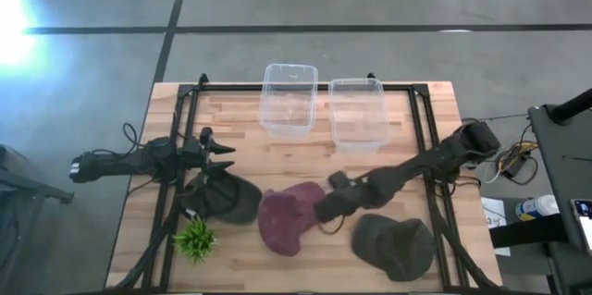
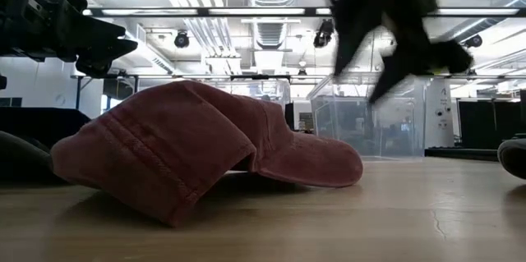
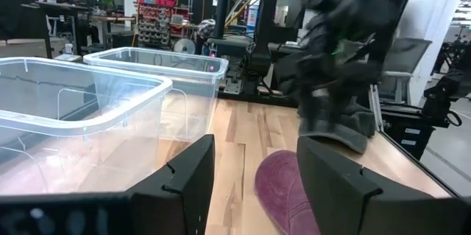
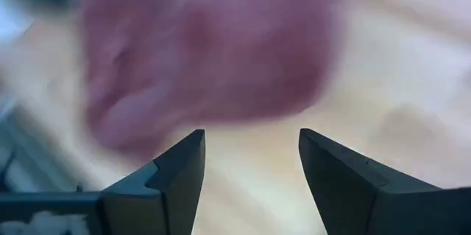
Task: Pick & Place hat
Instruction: Put the red cap into the left transparent bin
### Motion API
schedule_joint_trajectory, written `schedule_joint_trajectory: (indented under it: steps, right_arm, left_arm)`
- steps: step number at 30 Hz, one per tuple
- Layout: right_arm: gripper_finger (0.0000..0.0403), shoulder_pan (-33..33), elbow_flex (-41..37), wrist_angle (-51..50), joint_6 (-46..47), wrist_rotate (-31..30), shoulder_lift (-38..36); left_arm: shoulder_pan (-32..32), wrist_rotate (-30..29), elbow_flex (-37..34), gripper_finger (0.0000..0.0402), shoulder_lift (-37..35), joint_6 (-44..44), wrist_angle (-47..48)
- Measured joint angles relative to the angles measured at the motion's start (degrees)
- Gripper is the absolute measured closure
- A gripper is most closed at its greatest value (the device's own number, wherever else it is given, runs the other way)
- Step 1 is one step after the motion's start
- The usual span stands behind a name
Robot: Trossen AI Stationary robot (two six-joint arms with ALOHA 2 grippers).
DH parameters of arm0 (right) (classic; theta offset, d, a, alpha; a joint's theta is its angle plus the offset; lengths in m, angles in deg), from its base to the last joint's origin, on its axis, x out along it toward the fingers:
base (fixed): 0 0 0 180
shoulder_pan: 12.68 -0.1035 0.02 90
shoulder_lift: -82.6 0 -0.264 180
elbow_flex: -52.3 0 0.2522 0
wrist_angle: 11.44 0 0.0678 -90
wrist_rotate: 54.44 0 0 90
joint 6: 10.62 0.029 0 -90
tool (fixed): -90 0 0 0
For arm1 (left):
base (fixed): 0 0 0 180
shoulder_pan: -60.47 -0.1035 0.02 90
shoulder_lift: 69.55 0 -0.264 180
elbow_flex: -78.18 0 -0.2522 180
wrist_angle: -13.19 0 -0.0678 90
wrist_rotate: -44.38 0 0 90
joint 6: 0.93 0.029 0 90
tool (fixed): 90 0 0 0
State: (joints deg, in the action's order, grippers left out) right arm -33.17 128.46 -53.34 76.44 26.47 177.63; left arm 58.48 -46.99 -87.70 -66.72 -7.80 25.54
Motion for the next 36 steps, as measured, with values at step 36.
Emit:
schedule_joint_trajectory:
  steps: [36]
  right_arm:
    - [0.0188,7.14,-22.81,58.26,-20.14,9.98,7.14]
  left_arm:
    - [0.0,0.0,0.0,0.0213,0.02,-0.01,0.0]
